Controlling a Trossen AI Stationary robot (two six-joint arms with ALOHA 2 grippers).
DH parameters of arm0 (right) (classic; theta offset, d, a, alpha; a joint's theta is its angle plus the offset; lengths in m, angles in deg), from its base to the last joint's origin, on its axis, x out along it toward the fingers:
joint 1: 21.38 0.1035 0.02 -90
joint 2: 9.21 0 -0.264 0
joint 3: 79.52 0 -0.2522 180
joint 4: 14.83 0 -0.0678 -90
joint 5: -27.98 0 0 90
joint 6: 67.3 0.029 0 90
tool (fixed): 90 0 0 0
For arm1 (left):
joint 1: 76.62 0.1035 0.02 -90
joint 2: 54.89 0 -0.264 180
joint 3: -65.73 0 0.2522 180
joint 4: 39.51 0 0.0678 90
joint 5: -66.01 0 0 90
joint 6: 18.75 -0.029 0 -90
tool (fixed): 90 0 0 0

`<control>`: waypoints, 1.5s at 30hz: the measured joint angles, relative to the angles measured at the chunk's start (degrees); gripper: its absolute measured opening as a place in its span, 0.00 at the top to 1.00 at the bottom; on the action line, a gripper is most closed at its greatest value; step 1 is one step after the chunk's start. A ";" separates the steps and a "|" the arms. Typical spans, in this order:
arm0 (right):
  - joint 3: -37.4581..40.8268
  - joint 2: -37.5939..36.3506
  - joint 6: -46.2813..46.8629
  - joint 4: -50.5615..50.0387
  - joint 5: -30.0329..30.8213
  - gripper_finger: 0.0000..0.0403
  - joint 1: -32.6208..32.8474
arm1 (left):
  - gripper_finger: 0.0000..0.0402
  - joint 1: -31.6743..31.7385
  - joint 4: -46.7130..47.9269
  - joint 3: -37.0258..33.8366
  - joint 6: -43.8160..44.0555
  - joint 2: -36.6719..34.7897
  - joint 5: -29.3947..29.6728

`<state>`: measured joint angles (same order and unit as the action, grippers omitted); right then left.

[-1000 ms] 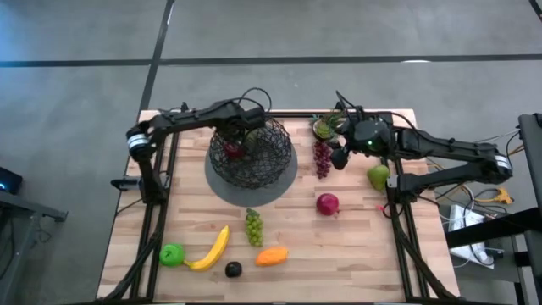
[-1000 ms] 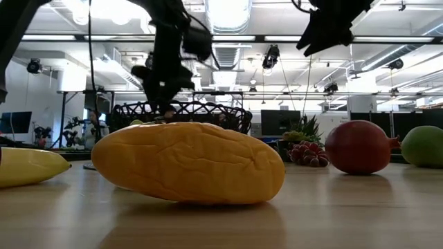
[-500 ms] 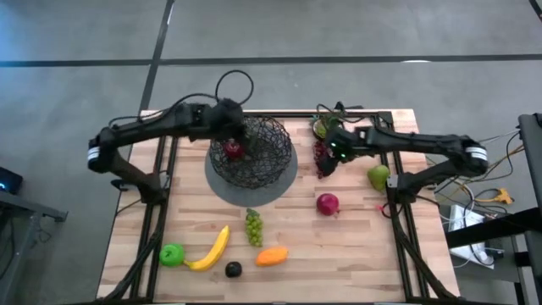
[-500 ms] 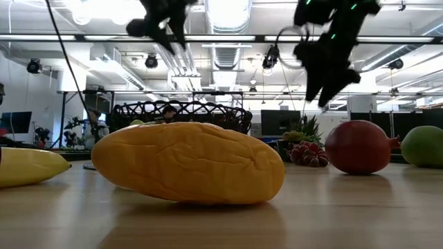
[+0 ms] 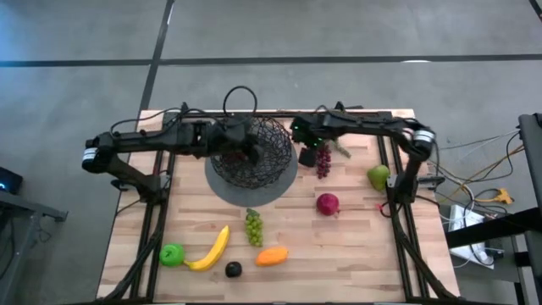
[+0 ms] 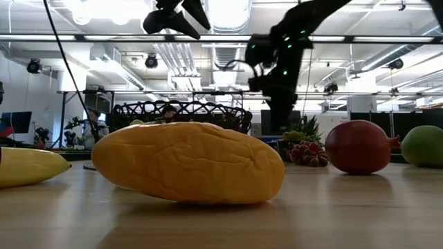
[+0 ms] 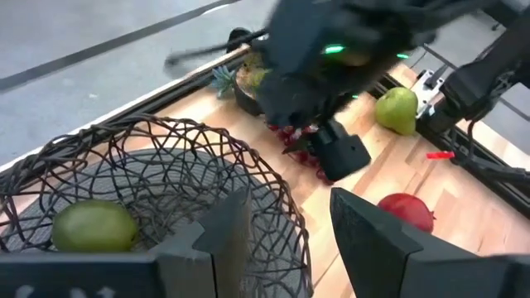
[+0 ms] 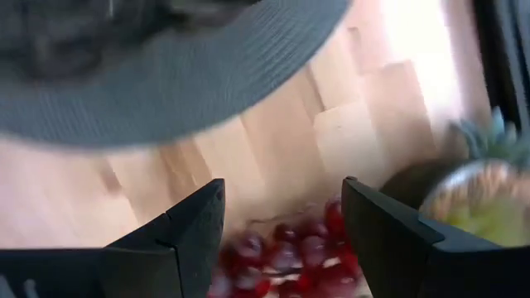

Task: Build produce basket
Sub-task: Put the red grapes into the black wire basket

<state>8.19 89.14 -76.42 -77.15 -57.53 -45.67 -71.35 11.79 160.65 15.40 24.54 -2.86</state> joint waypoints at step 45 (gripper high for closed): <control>-4.60 -1.96 -28.81 -10.03 -10.94 0.97 -6.14 | 0.62 -0.12 -3.40 -0.92 -0.07 -0.83 -0.11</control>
<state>3.59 87.18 -105.23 -87.18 -68.47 -51.81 -71.47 8.38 159.73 15.34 23.71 -2.97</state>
